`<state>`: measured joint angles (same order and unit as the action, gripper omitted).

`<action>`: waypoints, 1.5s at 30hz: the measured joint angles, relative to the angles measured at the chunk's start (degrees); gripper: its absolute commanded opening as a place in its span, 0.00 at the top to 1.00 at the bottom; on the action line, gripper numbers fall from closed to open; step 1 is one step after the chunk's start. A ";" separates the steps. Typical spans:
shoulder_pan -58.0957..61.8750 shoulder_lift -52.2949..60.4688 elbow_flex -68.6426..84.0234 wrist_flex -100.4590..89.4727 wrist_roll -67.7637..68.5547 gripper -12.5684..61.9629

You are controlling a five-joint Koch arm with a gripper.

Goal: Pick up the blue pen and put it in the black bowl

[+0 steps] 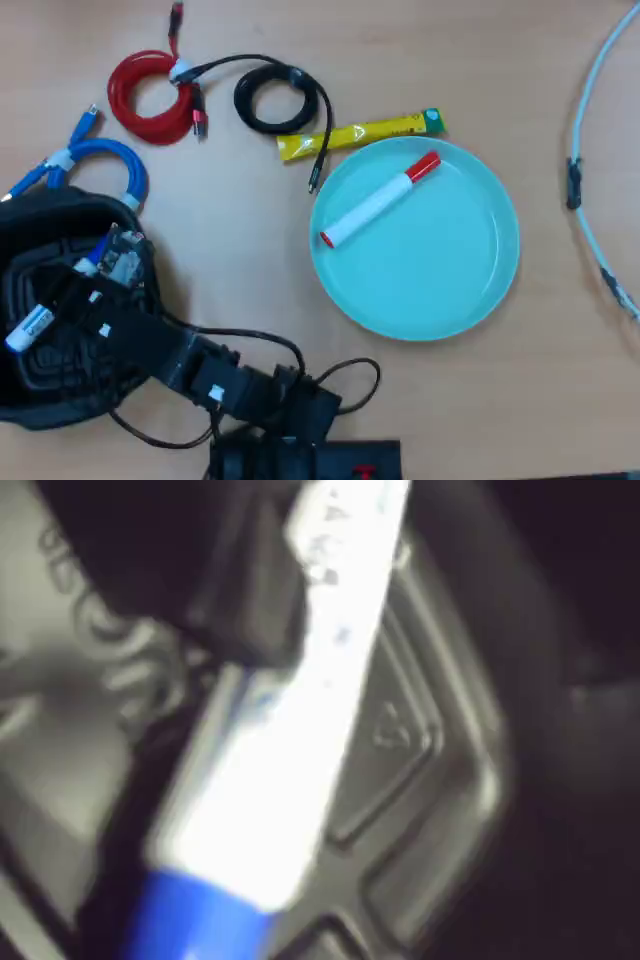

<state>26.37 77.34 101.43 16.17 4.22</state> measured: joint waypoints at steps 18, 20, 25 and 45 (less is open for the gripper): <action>1.67 13.62 0.26 14.06 -2.37 0.84; 1.93 16.26 0.44 14.06 -2.37 0.97; 4.13 20.83 0.44 14.24 -2.37 0.92; 39.73 24.87 7.82 19.51 -2.55 0.92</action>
<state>66.09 102.22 109.25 35.68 1.67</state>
